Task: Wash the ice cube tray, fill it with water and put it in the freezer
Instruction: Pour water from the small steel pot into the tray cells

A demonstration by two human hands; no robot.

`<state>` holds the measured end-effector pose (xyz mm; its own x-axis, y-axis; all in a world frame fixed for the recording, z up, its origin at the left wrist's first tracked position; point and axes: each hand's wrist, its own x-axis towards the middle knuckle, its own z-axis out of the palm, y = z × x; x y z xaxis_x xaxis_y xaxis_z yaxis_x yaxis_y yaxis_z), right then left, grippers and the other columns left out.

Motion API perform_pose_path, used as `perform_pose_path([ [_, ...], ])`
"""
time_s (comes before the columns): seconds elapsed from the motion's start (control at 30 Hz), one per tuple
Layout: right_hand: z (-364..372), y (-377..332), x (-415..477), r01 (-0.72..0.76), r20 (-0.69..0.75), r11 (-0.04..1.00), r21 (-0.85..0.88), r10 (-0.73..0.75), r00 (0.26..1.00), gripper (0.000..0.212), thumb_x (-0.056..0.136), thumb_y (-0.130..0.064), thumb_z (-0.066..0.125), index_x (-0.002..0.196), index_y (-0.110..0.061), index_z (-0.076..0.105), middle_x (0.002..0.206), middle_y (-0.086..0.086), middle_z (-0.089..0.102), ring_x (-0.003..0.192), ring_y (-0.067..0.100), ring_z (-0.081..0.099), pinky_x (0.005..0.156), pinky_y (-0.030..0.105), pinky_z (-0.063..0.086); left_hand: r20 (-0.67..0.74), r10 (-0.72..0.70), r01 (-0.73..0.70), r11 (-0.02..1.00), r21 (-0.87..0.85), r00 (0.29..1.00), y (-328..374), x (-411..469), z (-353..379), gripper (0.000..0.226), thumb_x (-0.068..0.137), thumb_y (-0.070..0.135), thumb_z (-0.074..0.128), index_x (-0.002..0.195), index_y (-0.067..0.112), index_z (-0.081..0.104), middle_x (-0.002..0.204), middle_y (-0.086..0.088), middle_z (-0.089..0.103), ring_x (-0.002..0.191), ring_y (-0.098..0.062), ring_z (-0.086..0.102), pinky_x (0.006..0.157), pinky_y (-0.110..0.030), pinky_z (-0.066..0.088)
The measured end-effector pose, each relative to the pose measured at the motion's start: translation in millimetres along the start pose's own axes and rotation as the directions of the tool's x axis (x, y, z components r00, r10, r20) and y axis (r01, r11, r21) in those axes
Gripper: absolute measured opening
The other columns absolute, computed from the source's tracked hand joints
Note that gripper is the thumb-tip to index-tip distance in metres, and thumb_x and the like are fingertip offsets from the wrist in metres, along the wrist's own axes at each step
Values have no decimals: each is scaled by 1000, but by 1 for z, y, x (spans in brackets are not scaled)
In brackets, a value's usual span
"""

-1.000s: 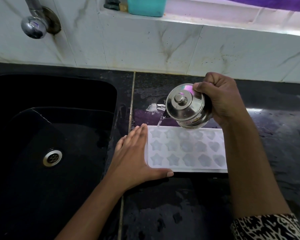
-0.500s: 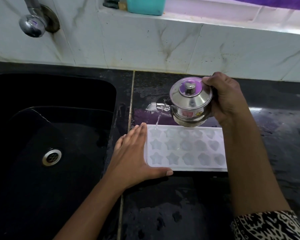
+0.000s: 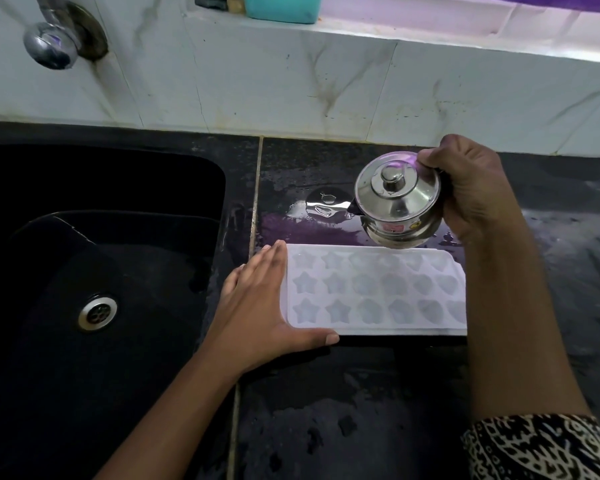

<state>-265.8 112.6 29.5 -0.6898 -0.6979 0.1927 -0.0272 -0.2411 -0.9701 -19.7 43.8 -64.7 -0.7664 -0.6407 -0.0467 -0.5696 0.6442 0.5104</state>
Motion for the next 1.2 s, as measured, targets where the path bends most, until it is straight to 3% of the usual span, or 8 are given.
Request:
perform_pose_path([
  [0.17,-1,0,0,4,-3,999,-52,-4,1000,33,70,-8,61,53,-15,34,54,5,29,51,13,27,50,25,27,-1,-1,1,1000,1,1000,0,0,0,146,36,98,35,154,27,-11,162,16,-10,146,1,-11,118,-32,-6],
  [0.43,-5,-1,2,12,-18,999,-34,-13,1000,37,69,-8,62,46,-21,37,46,-4,32,47,11,28,47,21,28,-8,1,-1,1000,4,1000,0,1,1,145,36,98,35,154,28,-10,162,16,-9,145,1,-10,115,-28,-7],
  [1.2,-6,-1,3,32,6,999,-34,-32,999,37,70,-8,63,43,-21,41,44,-7,36,44,8,33,47,19,33,-6,0,0,1000,0,1000,-2,1,2,145,36,99,35,154,28,-11,162,16,-8,145,3,-9,116,-30,-6],
])
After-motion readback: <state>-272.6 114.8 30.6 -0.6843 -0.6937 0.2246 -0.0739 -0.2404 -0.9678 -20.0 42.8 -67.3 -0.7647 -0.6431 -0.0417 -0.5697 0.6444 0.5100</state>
